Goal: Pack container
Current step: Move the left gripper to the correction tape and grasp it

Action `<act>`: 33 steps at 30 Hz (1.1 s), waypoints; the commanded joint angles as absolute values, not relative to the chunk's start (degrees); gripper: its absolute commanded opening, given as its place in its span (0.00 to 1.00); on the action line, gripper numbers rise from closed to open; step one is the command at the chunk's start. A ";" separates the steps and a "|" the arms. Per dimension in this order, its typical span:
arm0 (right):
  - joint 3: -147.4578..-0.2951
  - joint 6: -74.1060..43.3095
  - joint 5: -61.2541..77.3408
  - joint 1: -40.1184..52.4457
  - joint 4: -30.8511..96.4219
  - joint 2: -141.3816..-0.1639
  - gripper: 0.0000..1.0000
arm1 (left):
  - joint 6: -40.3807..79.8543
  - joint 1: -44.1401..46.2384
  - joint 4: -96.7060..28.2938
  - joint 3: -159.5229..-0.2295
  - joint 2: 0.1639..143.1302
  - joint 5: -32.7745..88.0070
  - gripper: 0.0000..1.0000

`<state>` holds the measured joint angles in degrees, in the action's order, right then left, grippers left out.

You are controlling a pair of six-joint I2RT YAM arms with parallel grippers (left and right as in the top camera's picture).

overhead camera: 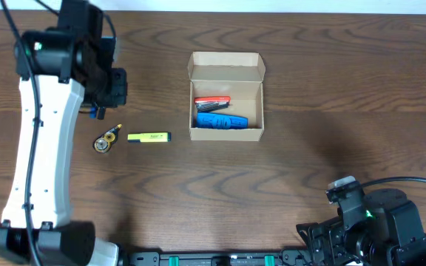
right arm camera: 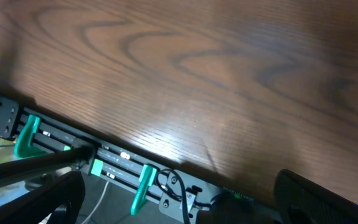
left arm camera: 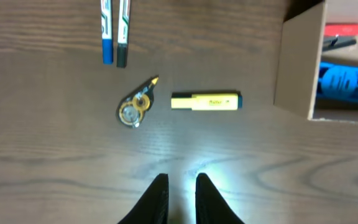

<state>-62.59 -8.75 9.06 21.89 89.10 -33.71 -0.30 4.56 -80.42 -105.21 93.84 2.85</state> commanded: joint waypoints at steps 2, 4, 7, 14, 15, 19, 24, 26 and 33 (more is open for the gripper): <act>-62.54 -9.37 9.26 22.33 89.17 -33.65 0.99 | -2.50 3.11 -73.36 -91.64 84.71 2.20 0.16; -62.54 -9.37 9.26 22.33 89.17 -33.65 0.99 | -4.12 2.50 -68.40 -84.38 80.93 0.78 0.19; -62.54 -9.37 9.26 22.33 89.17 -33.65 0.99 | -8.21 1.89 -60.40 -75.31 77.41 0.34 0.26; -62.54 -9.34 9.26 22.33 89.17 -33.65 0.99 | -19.73 1.78 -48.27 -64.69 79.18 -2.37 0.37; -62.54 -9.37 9.26 22.33 89.17 -33.65 0.99 | -22.52 1.76 -47.27 -64.03 79.79 -2.57 0.38; -62.54 -9.34 9.26 22.33 89.17 -33.65 0.99 | -32.75 1.26 -45.98 -63.02 82.35 -5.13 0.38; -62.54 -9.34 9.26 22.33 89.17 -33.65 0.99 | -34.68 -4.99 -45.47 -63.00 86.48 -2.90 0.37; -62.54 -9.34 9.26 22.33 89.17 -33.65 0.99 | -34.81 -8.29 -44.99 -63.00 87.92 2.46 0.40; -62.54 -9.37 9.26 22.33 89.17 -33.65 0.99 | -37.19 -14.76 -45.04 -62.98 91.61 11.81 0.60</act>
